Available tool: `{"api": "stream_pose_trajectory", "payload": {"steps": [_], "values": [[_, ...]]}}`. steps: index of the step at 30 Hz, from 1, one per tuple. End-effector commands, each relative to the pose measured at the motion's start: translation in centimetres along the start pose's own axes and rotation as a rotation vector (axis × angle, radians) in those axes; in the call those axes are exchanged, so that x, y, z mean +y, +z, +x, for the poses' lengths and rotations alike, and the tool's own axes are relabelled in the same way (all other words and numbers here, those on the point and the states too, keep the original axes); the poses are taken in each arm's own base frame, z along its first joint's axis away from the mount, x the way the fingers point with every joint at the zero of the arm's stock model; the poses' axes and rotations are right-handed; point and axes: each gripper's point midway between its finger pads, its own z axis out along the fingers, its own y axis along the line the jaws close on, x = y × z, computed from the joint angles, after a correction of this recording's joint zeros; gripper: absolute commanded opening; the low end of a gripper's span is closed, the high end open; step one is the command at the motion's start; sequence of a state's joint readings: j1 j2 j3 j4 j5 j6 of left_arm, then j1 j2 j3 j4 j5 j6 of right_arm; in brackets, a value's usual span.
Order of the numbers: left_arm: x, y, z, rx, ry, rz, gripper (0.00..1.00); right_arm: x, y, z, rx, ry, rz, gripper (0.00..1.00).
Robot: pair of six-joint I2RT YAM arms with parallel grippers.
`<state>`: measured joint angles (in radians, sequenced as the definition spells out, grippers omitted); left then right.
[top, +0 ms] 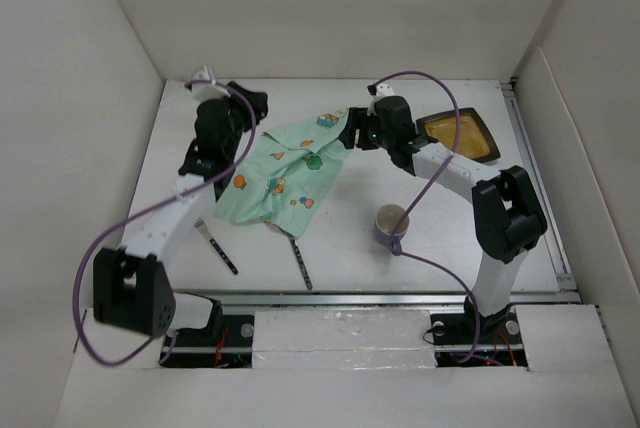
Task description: Set the dinner table for one person
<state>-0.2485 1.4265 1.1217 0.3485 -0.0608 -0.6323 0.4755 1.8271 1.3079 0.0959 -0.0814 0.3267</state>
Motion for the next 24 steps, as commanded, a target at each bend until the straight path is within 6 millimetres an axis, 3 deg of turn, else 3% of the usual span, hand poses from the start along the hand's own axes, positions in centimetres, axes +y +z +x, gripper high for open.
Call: {"api": "stream_pose_trajectory", "payload": {"steps": [1,2,4,6,7,8,10,11,17,24], "values": [[5.7,-3.9,6.0,0.021,-0.125,-0.188,0.32,1.0,-0.3,-2.7,-0.069,0.027,-0.042,0.7],[8.6,-6.0,8.3,0.06,-0.13,-0.268,0.29,1.2,-0.4,-2.8,-0.071,0.026,-0.049,0.69],[11.3,-7.8,9.5,0.082,-0.158,-0.331,0.33,1.5,-0.9,-3.4,-0.097,0.026,-0.063,0.66],[13.8,-10.0,11.8,0.147,-0.16,-0.404,0.48,2.1,-1.7,-3.4,-0.111,0.027,-0.073,0.65],[14.8,-10.8,12.3,0.161,-0.154,-0.45,0.65,2.2,-2.1,-3.5,-0.115,0.027,-0.078,0.65],[16.4,-12.0,12.9,0.174,-0.135,-0.519,0.68,2.2,-2.8,-3.3,-0.117,0.027,-0.077,0.65],[17.6,-12.9,13.4,0.176,-0.141,-0.577,0.8,2.3,-3.8,-3.5,-0.137,0.026,-0.085,0.65],[18.7,-13.4,13.7,0.175,-0.147,-0.62,0.82,2.1,-4.1,-2.6,-0.124,0.03,-0.085,0.66],[21.0,-14.4,16.6,0.263,-0.218,-0.757,0.83,2.8,-7.4,-4.0,-0.176,0.015,-0.098,0.67],[22.8,-15.4,20.3,0.422,-0.272,-0.856,0.7,3.3,-10.0,-5.5,-0.232,0.005,-0.104,0.67]]}}
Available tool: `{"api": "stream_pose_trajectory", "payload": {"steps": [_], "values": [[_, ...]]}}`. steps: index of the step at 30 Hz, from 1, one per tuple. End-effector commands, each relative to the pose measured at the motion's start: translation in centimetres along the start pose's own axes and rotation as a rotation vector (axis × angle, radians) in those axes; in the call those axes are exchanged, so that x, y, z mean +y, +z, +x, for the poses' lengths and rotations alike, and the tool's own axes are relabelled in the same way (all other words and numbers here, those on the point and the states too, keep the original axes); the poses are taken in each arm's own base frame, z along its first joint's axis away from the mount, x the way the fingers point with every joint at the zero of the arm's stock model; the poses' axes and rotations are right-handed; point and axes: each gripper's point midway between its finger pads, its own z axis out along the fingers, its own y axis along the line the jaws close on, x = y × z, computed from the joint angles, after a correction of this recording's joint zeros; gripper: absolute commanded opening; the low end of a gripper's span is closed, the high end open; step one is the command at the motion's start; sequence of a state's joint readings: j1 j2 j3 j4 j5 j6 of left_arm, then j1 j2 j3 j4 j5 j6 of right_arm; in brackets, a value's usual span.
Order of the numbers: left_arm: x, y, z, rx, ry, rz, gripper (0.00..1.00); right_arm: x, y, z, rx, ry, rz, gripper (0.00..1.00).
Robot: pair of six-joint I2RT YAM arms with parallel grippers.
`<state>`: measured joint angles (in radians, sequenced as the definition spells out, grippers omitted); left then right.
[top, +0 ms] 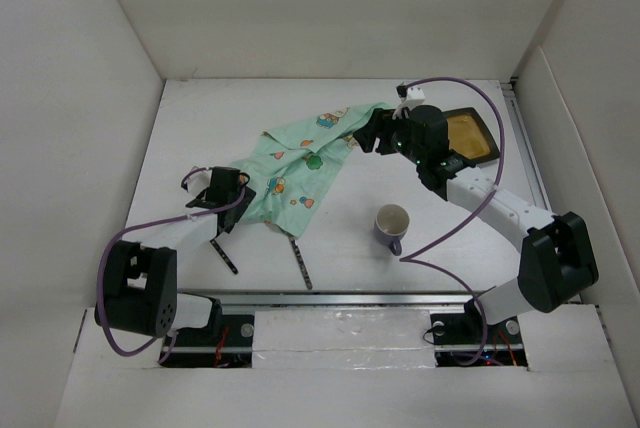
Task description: Set the dinner table for one person
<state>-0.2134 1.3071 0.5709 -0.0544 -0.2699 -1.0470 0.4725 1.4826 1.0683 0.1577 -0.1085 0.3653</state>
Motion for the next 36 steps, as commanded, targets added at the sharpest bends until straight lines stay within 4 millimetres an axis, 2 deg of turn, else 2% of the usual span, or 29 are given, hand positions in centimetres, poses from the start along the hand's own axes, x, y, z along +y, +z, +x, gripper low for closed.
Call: {"api": "stream_pose_trajectory", "payload": {"steps": [1,2,3,4,5,7,8,10,11,13,14,16,17,18,19,21,22,23,25,27,28,29,30,31,32,33,34,35,36], "values": [[1.8,0.4,2.3,0.106,-0.012,-0.086,0.66,1.0,-0.9,-2.6,-0.086,-0.022,-0.024,0.68],[2.0,0.7,2.6,0.114,-0.007,-0.092,0.61,0.8,-1.3,-3.1,-0.099,-0.02,-0.016,0.67],[1.9,0.8,2.4,0.104,-0.008,-0.092,0.51,0.8,-1.3,-3.2,-0.104,-0.022,-0.02,0.67],[1.7,1.0,1.7,0.085,-0.018,-0.083,0.33,0.9,-1.4,-3.2,-0.107,-0.021,-0.023,0.68],[0.8,1.3,1.2,0.059,-0.008,-0.043,0.24,0.6,-1.4,-3.3,-0.107,-0.014,-0.022,0.68],[0.5,1.9,-0.3,0.022,-0.036,-0.034,0.0,0.6,-1.4,-3.2,-0.106,-0.013,-0.028,0.68],[-0.3,2.7,-2.1,-0.013,-0.08,-0.012,0.0,0.6,-1.3,-3.1,-0.104,-0.016,-0.029,0.67],[-1.2,3.5,-3.6,-0.03,-0.101,0.016,0.0,0.5,-1.2,-2.9,-0.102,-0.013,-0.028,0.68],[-2.5,4.4,-5.5,-0.057,-0.128,0.038,0.0,0.6,-1.2,-2.9,-0.102,-0.013,-0.03,0.67],[-4.3,4.8,-7.0,-0.086,-0.137,0.053,0.0,0.0,-0.9,-2.8,-0.099,-0.01,-0.019,0.68],[-6.5,5.2,-8.5,-0.11,-0.138,0.083,0.0,0.0,-0.8,-2.8,-0.096,-0.01,-0.017,0.68],[-9.0,5.4,-9.8,-0.119,-0.128,0.13,0.0,-0.2,-0.4,-2.3,-0.084,-0.009,-0.014,0.67],[-11.7,5.8,-11.0,-0.121,-0.12,0.177,0.0,-0.5,-0.3,-2.1,-0.083,-0.011,-0.005,0.68],[-12.9,5.9,-11.4,-0.123,-0.107,0.188,0.0,-0.6,-0.1,-2.0,-0.079,-0.01,-0.002,0.68],[-16.6,6.5,-13.2,-0.16,-0.064,0.225,0.0,-1.9,0.6,-1.6,-0.064,0.0,0.026,0.68],[-17.5,6.9,-13.7,-0.163,-0.052,0.232,0.0,-2.1,0.9,-1.2,-0.053,0.005,0.033,0.68],[-20.6,6.3,-15.3,-0.191,-0.031,0.281,0.0,-2.2,1.2,-1.2,-0.052,0.008,0.037,0.68],[-20.8,8.3,-14.9,-0.177,0.004,0.255,0.0,-3.2,1.6,-0.8,-0.043,0.019,0.067,0.68],[-22.4,9.4,-15.4,-0.186,0.045,0.248,0.0,-3.8,2.0,-0.2,-0.033,0.028,0.09,0.68],[-24.4,10.9,-15.9,-0.173,0.145,0.25,0.0,-5.3,2.6,0.2,-0.027,0.045,0.149,0.67],[-25.2,11.5,-16.4,-0.171,0.174,0.241,0.04,-5.8,2.5,-0.4,-0.042,0.051,0.166,0.66],[-25.8,11.2,-16.5,-0.185,0.227,0.245,0.09,-6.7,2.9,0.1,-0.029,0.065,0.21,0.6],[-26.0,11.1,-16.8,-0.197,0.238,0.246,0.21,-7.8,3.3,0.6,-0.018,0.075,0.237,0.55],[-26.0,10.8,-17.4,-0.222,0.242,0.242,0.51,-8.1,3.6,0.8,-0.017,0.081,0.25,0.46],[-25.8,9.8,-17.6,-0.237,0.241,0.25,0.65,-8.6,3.8,1.0,-0.02,0.102,0.278,0.2],[-25.2,9.4,-18.2,-0.248,0.221,0.249,0.75,-9.7,4.2,1.1,-0.018,0.119,0.306,0.12],[-24.7,8.8,-18.2,-0.256,0.201,0.25,0.81,-10.4,4.3,1.0,-0.024,0.133,0.325,0.05],[-22.6,7.6,-17.9,-0.259,0.175,0.236,0.81,-10.8,4.5,1.1,-0.027,0.154,0.343,0.0],[-22.0,6.8,-17.9,-0.278,0.125,0.251,0.79,-11.6,4.7,1.1,-0.031,0.169,0.362,0.0]]}}
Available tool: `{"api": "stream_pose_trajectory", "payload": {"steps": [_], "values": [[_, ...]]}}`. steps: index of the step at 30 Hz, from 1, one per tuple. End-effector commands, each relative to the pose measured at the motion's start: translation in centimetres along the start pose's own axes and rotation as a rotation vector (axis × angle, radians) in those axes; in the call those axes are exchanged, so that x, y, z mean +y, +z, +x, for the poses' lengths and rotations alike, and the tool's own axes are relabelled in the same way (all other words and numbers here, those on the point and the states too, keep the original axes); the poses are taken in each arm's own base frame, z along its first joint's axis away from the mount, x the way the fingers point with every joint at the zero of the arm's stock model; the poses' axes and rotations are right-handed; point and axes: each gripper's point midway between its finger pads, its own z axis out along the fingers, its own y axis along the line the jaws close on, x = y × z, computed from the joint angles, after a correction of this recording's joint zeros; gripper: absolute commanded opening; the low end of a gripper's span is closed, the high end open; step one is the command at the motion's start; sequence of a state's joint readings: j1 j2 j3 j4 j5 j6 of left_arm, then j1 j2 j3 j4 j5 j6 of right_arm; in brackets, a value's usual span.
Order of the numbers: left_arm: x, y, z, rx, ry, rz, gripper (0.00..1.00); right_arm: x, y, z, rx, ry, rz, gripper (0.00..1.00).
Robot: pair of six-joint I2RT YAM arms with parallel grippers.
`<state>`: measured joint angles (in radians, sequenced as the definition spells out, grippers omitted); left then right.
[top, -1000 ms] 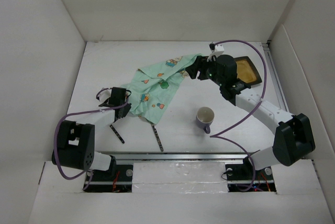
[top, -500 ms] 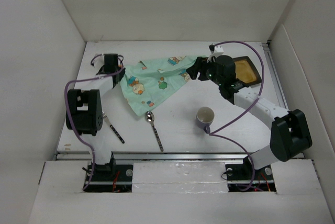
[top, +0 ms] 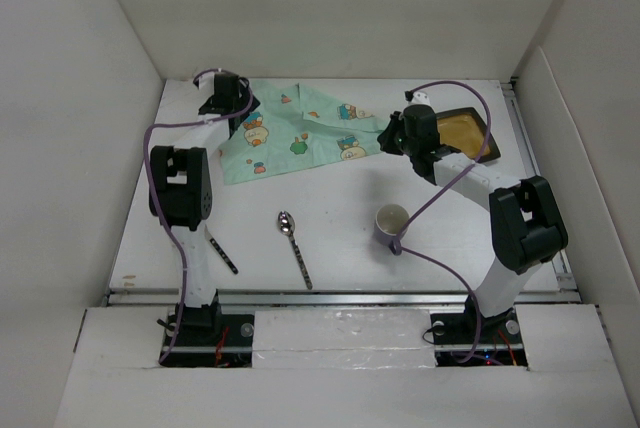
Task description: Set the dinner table for one person
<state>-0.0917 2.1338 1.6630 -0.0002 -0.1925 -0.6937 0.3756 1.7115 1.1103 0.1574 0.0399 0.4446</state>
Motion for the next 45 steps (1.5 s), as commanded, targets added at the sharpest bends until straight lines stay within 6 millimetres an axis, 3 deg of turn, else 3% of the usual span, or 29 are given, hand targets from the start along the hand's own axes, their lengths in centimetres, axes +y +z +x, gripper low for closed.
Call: {"api": "stream_pose_trajectory", "payload": {"steps": [1,2,3,4,6,7,10,13,16,21,26,29,30,35,39,40,43,45], "values": [[1.8,-5.8,-3.6,-0.13,-0.077,-0.013,0.76,-1.4,0.9,-3.5,-0.099,0.077,0.066,0.0],[3.6,-5.1,-1.7,-0.119,-0.106,-0.041,0.73,-1.2,0.9,-3.9,-0.116,0.09,0.056,0.0],[2.4,-5.3,-1.9,-0.144,-0.144,-0.015,0.6,-1.2,0.9,-3.9,-0.124,0.097,0.054,0.0],[6.8,-10.5,0.9,-0.159,-0.197,-0.034,0.52,-1.6,0.7,-4.1,-0.134,0.104,0.059,0.0],[8.6,-11.4,3.5,-0.126,-0.248,-0.054,0.32,-1.4,0.5,-4.5,-0.153,0.113,0.048,0.04],[10.2,-11.8,6.6,-0.044,-0.324,-0.081,0.27,-1.2,0.2,-4.6,-0.158,0.119,0.04,0.09],[14.1,-12.3,8.9,0.022,-0.353,-0.186,0.27,-1.0,-0.5,-4.9,-0.166,0.116,0.03,0.19],[16.1,-13.4,9.2,0.012,-0.336,-0.265,0.31,-1.3,-1.2,-4.7,-0.178,0.121,0.032,0.31],[17.1,-13.8,9.6,0.0,-0.328,-0.28,0.33,-2.3,-1.3,-4.1,-0.166,0.136,0.044,0.37],[17.8,-12.3,10.7,0.037,-0.306,-0.343,0.37,-2.8,-1.8,-4.3,-0.169,0.141,0.037,0.38],[17.3,-11.3,10.3,0.037,-0.268,-0.374,0.31,-4.3,-1.9,-4.5,-0.166,0.156,0.055,0.39],[17.0,-10.9,9.9,0.027,-0.244,-0.366,0.05,-5.7,-1.7,-4.6,-0.167,0.171,0.067,0.39],[17.0,-10.9,9.9,0.027,-0.244,-0.366,0.0,-5.6,-1.7,-4.7,-0.167,0.174,0.064,0.39],[17.0,-10.8,10.0,0.037,-0.226,-0.368,0.0,-6.7,-1.7,-5.4,-0.181,0.188,0.072,0.42],[15.8,-12.2,7.1,-0.029,-0.252,-0.306,0.0,-8.0,-0.4,-4.7,-0.141,0.185,0.123,0.49],[14.8,-13.2,5.5,-0.075,-0.264,-0.262,0.0,-8.3,0.0,-4.3,-0.124,0.188,0.137,0.51],[13.2,-15.5,3.0,-0.15,-0.277,-0.184,0.0,-9.5,1.9,-2.9,-0.052,0.208,0.174,0.51],[13.2,-16.3,2.0,-0.173,-0.284,-0.171,0.0,-9.9,2.5,-2.5,-0.025,0.238,0.178,0.51]]}}
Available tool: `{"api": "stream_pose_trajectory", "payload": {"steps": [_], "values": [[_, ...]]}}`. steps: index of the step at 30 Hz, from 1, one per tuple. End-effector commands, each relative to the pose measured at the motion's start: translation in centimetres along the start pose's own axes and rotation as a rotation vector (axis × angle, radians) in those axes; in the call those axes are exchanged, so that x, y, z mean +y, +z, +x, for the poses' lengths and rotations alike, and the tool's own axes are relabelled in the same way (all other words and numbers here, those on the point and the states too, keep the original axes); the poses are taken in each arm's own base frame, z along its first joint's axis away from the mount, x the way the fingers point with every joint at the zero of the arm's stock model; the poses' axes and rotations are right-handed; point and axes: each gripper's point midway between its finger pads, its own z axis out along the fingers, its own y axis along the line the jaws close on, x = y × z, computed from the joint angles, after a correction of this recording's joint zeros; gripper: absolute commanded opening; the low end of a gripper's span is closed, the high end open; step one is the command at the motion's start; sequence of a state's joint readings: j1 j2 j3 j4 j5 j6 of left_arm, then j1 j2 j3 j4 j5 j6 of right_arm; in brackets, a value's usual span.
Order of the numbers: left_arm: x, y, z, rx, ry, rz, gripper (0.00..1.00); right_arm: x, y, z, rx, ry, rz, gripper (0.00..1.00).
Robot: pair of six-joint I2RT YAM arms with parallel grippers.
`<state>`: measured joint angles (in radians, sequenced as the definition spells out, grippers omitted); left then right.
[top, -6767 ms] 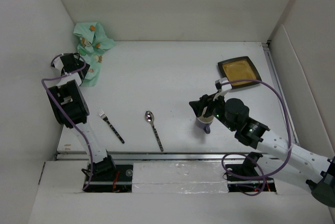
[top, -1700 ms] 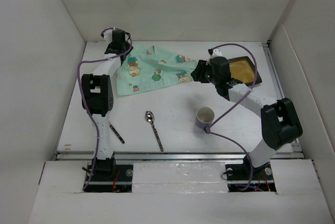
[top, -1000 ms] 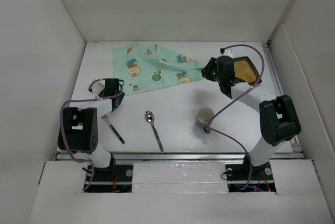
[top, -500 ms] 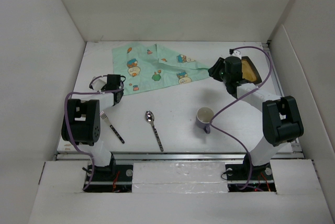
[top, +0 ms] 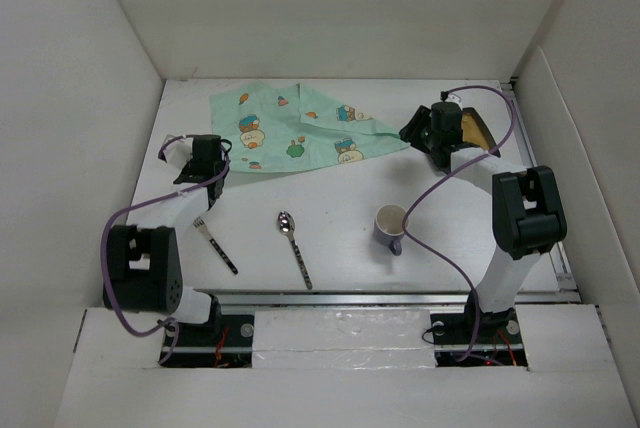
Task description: Set the dinner table for one person
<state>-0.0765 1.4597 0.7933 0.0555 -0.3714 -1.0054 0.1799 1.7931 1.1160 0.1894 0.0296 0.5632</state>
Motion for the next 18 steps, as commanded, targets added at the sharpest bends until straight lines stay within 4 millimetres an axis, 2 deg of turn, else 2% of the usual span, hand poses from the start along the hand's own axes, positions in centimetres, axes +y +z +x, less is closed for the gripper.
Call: {"api": "stream_pose_trajectory", "payload": {"steps": [1,2,4,9,12,13,14,16,18], "values": [[-1.8,-2.5,-3.7,-0.106,-0.03,0.086,0.0,-0.2,1.4,-0.2,0.034,0.037,0.014,0.51],[-1.8,-2.7,-3.9,-0.112,-0.032,0.09,0.0,0.4,1.4,0.2,0.059,0.044,-0.017,0.51],[-1.7,-2.7,-3.8,-0.109,-0.041,0.092,0.0,-0.1,2.5,1.0,0.08,0.058,-0.002,0.51],[-2.0,-2.3,-3.1,-0.085,-0.06,0.109,0.0,-1.3,2.6,2.8,0.147,0.097,0.056,0.49],[-3.0,-2.7,-3.3,-0.082,-0.095,0.151,0.0,-2.0,2.3,3.3,0.181,0.081,0.103,0.48],[-3.7,-3.1,-3.5,-0.085,-0.115,0.19,0.0,-2.0,1.9,4.1,0.218,0.072,0.119,0.48],[-3.9,-3.4,-3.7,-0.088,-0.128,0.21,0.0,-1.7,2.0,3.7,0.221,0.056,0.119,0.48],[-4.6,-4.2,-4.3,-0.107,-0.174,0.265,0.0,-1.9,2.0,4.3,0.253,0.05,0.128,0.48],[-5.6,-5.0,-3.9,-0.101,-0.19,0.317,0.0,-1.9,2.0,4.6,0.284,0.055,0.139,0.48]]}}
